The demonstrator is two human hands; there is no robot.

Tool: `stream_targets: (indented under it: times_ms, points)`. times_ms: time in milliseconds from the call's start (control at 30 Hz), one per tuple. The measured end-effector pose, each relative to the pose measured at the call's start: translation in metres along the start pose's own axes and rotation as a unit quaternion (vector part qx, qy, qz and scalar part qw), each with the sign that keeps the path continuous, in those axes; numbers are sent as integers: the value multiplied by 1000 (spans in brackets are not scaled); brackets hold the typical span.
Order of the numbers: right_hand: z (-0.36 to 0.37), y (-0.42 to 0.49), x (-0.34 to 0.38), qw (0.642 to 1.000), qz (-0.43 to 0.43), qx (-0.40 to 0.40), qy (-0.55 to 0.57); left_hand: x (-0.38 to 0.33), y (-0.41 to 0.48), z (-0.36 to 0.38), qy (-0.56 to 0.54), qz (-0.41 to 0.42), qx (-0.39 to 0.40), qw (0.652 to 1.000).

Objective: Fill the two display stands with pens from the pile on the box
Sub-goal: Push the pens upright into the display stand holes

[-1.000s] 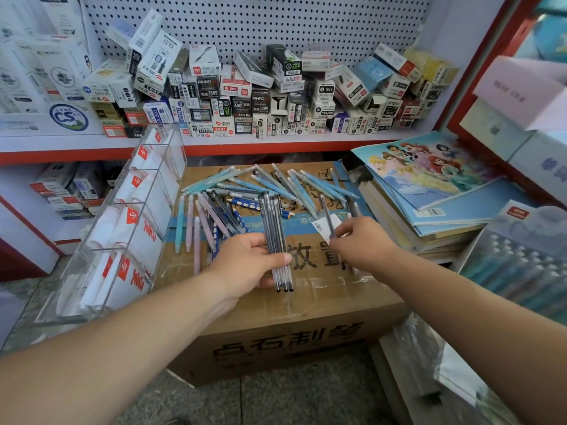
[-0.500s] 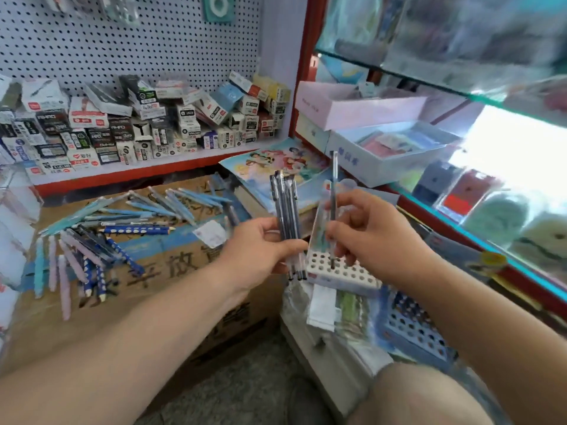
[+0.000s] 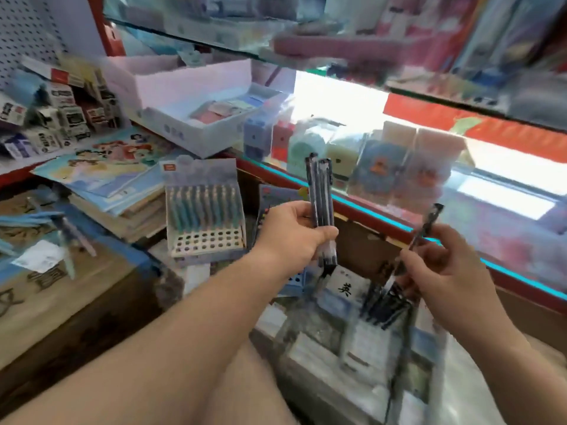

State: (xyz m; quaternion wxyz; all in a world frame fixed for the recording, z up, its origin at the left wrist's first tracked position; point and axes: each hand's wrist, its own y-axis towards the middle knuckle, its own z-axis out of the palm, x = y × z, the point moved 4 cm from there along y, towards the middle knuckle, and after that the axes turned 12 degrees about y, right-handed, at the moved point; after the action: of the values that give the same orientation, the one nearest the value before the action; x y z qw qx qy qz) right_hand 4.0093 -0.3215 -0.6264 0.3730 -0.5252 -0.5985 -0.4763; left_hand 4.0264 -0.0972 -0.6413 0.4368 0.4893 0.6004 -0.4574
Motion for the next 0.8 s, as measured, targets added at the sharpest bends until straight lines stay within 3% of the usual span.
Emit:
stream_targets:
  times_ms: [233,467,800]
  points:
    - [-33,-17,-58,995,71,-68,10,33,7,76,52,-21,22,998]
    - [-20,-31,-76,992,21,-41,-122,61,7,87,144,-33,19,989]
    - [3,-38,-92,968,13,3,-252,82,3,86,106,-95,34,989]
